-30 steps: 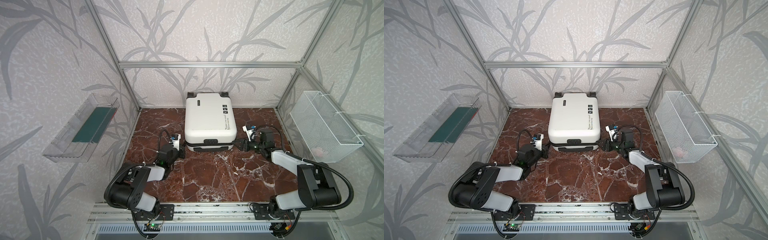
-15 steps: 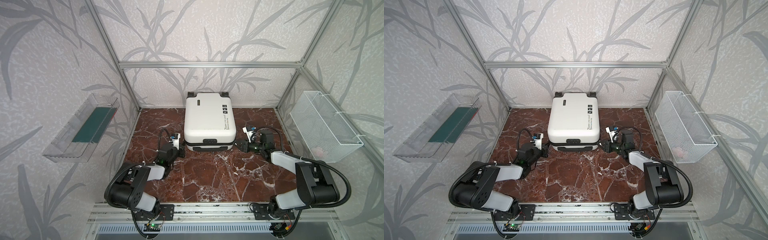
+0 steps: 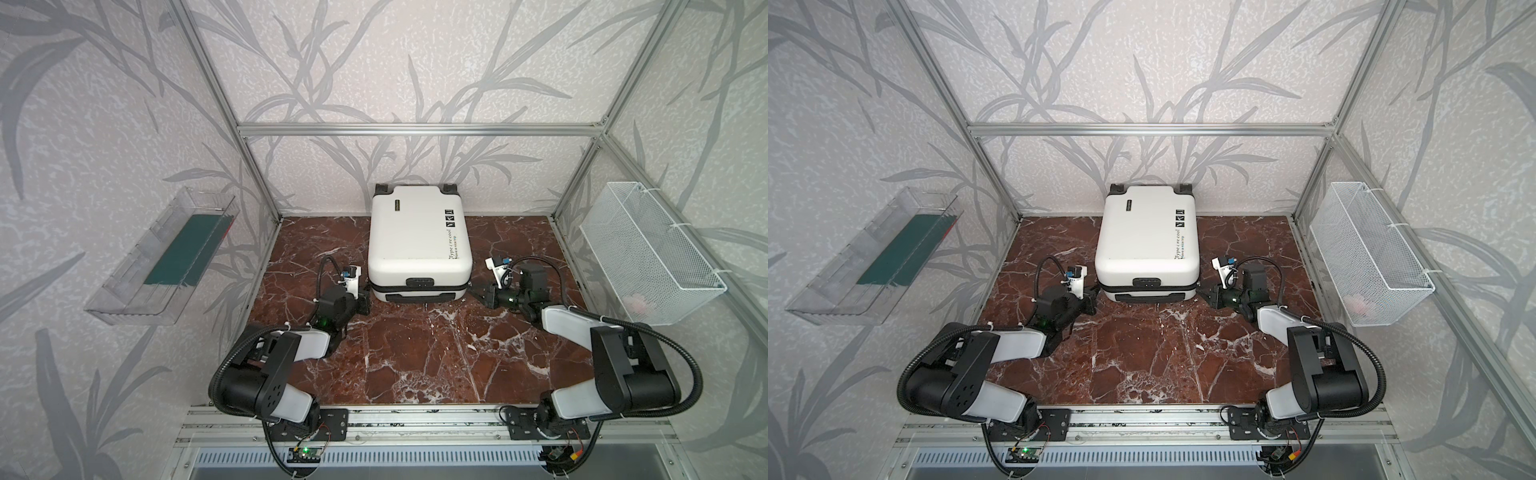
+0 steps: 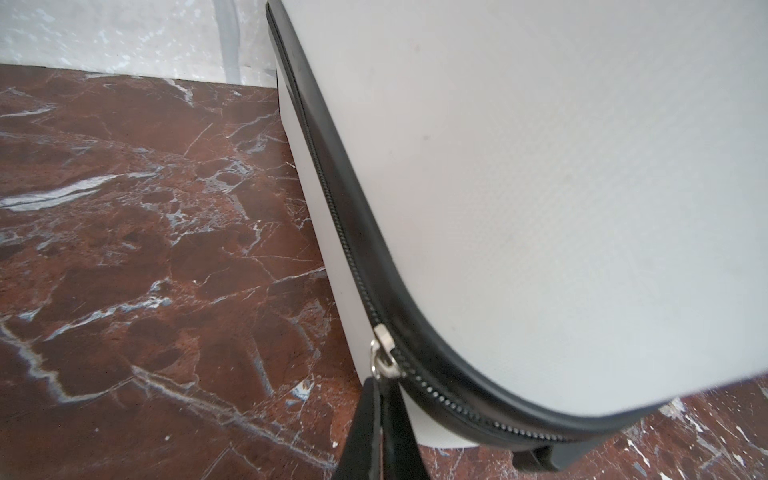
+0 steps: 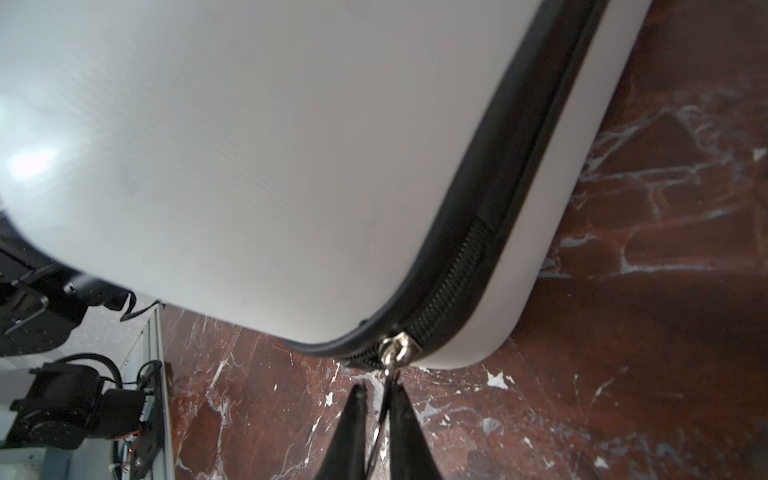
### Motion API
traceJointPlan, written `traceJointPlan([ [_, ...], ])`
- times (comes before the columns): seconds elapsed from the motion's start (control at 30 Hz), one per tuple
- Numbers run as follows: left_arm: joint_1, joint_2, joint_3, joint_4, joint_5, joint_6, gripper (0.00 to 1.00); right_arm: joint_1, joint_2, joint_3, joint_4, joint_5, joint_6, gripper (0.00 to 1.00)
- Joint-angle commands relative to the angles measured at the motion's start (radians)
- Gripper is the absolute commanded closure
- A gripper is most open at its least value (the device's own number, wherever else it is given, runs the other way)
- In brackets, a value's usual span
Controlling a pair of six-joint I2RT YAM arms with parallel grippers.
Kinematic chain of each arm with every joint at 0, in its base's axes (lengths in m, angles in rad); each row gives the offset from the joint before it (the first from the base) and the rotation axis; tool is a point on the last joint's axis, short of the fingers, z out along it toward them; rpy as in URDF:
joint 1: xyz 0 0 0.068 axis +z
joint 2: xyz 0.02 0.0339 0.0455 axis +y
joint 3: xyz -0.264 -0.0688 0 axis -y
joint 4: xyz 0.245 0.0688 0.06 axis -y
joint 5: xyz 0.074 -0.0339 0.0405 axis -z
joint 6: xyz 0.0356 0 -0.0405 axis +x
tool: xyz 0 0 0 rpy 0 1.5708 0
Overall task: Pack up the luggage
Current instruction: 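Grasp the second zipper pull with the right gripper and pull it along the seam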
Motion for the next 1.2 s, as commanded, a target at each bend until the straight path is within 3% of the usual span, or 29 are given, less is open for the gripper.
traceJointPlan([
  [0.0, -0.001, -0.002, 0.044, 0.069, 0.011, 0.016, 1.00, 0.002, -0.045, -0.025, -0.002, 0.003, 0.006, 1.00],
  [0.23, -0.002, -0.001, 0.049, 0.074, 0.024, 0.011, 1.00, 0.013, -0.101, -0.041, -0.049, 0.040, 0.008, 1.00],
  [0.53, -0.004, -0.002, 0.058, 0.078, 0.048, -0.008, 1.00, 0.198, -0.254, -0.054, -0.243, 0.277, -0.092, 1.00],
  [0.93, -0.031, 0.008, 0.038, 0.097, 0.039, -0.009, 1.00, 0.346, -0.196, -0.100, -0.078, 0.306, 0.020, 1.00],
  [1.17, -0.033, -0.002, 0.029, 0.093, 0.031, -0.004, 1.00, 0.349, -0.227, -0.153, 0.014, 0.320, 0.082, 1.00],
])
